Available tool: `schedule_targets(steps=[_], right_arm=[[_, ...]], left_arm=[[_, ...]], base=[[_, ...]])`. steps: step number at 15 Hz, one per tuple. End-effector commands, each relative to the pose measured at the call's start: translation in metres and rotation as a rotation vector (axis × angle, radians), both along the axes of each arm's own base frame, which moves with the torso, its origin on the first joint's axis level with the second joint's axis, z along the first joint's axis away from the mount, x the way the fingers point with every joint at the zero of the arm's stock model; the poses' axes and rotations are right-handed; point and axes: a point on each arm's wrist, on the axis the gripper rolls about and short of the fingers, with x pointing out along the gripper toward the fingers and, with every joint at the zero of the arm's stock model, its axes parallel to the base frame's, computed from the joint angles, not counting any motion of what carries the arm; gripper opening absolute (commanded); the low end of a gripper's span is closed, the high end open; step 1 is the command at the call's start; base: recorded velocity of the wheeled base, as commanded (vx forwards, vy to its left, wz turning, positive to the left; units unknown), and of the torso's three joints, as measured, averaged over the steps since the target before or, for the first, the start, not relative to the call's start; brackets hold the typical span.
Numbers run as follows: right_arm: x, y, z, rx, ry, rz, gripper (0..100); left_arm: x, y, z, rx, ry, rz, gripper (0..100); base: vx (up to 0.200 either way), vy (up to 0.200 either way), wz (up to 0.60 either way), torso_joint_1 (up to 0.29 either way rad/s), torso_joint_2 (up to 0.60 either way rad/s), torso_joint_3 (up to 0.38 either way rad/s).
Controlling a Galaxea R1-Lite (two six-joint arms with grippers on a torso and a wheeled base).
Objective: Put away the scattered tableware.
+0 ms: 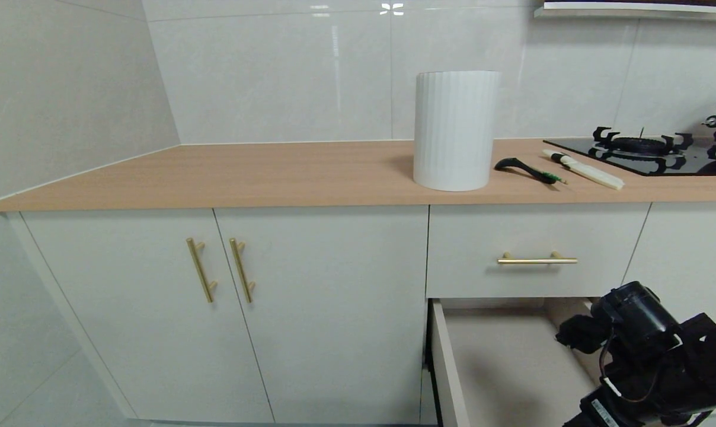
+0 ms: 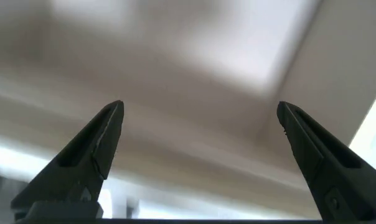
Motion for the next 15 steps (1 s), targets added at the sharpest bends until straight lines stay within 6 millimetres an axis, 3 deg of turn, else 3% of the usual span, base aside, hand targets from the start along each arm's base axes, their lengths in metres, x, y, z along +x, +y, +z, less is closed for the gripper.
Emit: schedule_targets(steps=[1, 5, 7, 9, 11, 15], right_arm=[[-0.011, 0.007, 0.008, -0.017, 0.027, 0.055, 100], [-0.032, 0.013, 0.012, -0.066, 0.117, 0.153, 100], [-0.029, 0.015, 0.015, -0.059, 0.099, 0.150, 100], [-0.013, 0.012, 0.027, -0.013, 0.036, 0.069, 100], [0.000, 0.010, 0.049, 0.103, -0.079, -0.101, 100], [0.006, -0.006, 0.078, 0.212, -0.296, -0.195, 100]], left_arm=[[0.000, 0.000, 0.000, 0.000, 0.000, 0.000, 100], [0.000, 0.000, 0.000, 0.000, 0.000, 0.000, 100], [0.000, 0.000, 0.000, 0.000, 0.000, 0.000, 100], [0.000, 0.000, 0.000, 0.000, 0.000, 0.000, 100], [0.000, 0.000, 0.000, 0.000, 0.000, 0.000, 100], [0.000, 0.000, 0.000, 0.000, 0.000, 0.000, 100]], base=[[0.000, 0.000, 0.00, 0.000, 0.00, 0.000], [0.000, 0.000, 0.00, 0.000, 0.00, 0.000], [0.000, 0.000, 0.00, 0.000, 0.00, 0.000], [0.000, 0.000, 0.00, 0.000, 0.00, 0.000], [0.000, 0.000, 0.00, 0.000, 0.00, 0.000], [0.000, 0.000, 0.00, 0.000, 0.00, 0.000]])
